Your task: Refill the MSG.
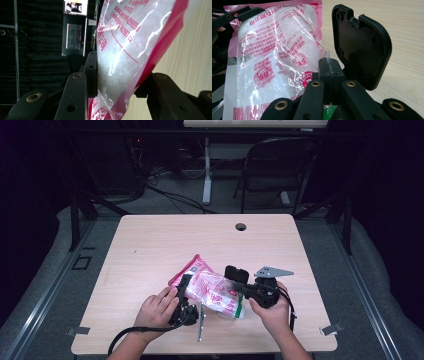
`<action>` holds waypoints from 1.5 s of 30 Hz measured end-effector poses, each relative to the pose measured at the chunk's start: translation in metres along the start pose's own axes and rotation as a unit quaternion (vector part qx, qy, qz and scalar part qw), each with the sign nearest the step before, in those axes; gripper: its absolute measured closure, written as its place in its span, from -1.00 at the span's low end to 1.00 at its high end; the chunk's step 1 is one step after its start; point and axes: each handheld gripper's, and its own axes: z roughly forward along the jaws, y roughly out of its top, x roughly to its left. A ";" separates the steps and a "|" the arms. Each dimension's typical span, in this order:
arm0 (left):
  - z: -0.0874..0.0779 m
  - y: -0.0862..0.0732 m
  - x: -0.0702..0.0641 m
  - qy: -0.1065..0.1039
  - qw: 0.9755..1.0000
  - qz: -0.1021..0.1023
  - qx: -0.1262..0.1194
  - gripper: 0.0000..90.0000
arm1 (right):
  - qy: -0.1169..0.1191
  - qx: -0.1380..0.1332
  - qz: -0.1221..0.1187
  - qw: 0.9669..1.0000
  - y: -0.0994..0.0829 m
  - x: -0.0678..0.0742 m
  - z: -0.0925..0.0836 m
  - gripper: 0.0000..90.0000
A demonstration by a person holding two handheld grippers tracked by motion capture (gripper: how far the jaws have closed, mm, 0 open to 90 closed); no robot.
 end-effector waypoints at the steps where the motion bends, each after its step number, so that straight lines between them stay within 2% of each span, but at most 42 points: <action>1: 0.000 0.000 0.000 -0.001 1.000 0.002 0.000 0.41 | 0.001 -0.001 0.001 1.000 0.000 0.000 0.000 1.00; 13: 0.000 0.001 0.005 -0.004 1.000 0.017 -0.001 0.42 | 0.000 0.002 0.000 1.000 -0.001 0.000 0.001 1.00; 14: 0.002 0.000 0.004 0.002 1.000 0.016 -0.010 0.42 | -0.001 0.003 0.000 1.000 -0.001 0.000 0.001 1.00; 15: 0.001 0.001 0.005 -0.005 1.000 0.019 -0.002 0.42 | 0.000 0.001 0.001 1.000 -0.001 0.000 0.001 1.00; 19: 0.001 0.001 0.007 -0.004 1.000 0.030 -0.005 0.42 | 0.000 0.005 0.000 1.000 -0.002 -0.001 0.002 1.00; 22: 0.001 0.001 0.008 -0.006 0.999 0.031 -0.004 0.42 | 0.000 0.004 0.001 1.000 -0.002 -0.001 0.002 1.00; 24: 0.001 0.001 0.008 -0.003 0.999 0.035 -0.004 0.42 | -0.001 0.006 0.000 1.000 -0.002 -0.001 0.001 1.00; 26: 0.001 0.001 0.008 0.008 0.999 0.041 -0.013 0.42 | -0.001 0.006 -0.001 1.000 -0.002 0.000 0.002 1.00; 28: 0.000 0.002 0.009 0.001 0.999 0.045 -0.004 0.42 | -0.001 0.006 0.000 1.000 -0.002 0.000 0.002 1.00; 39: -0.002 0.003 0.009 0.013 0.998 0.061 -0.004 0.43 | -0.002 0.004 -0.001 1.000 -0.003 0.000 0.002 1.00; 41: 0.000 0.003 0.008 0.023 0.998 0.064 -0.015 0.43 | -0.002 0.004 -0.001 1.000 -0.003 0.000 0.002 1.00; 43: -0.002 0.003 0.009 0.017 0.998 0.064 -0.005 0.43 | -0.003 0.004 -0.001 1.000 -0.003 0.000 0.002 1.00; 45: -0.002 0.004 0.009 0.021 0.997 0.069 -0.006 0.43 | -0.004 0.003 -0.001 1.000 -0.003 0.000 0.002 1.00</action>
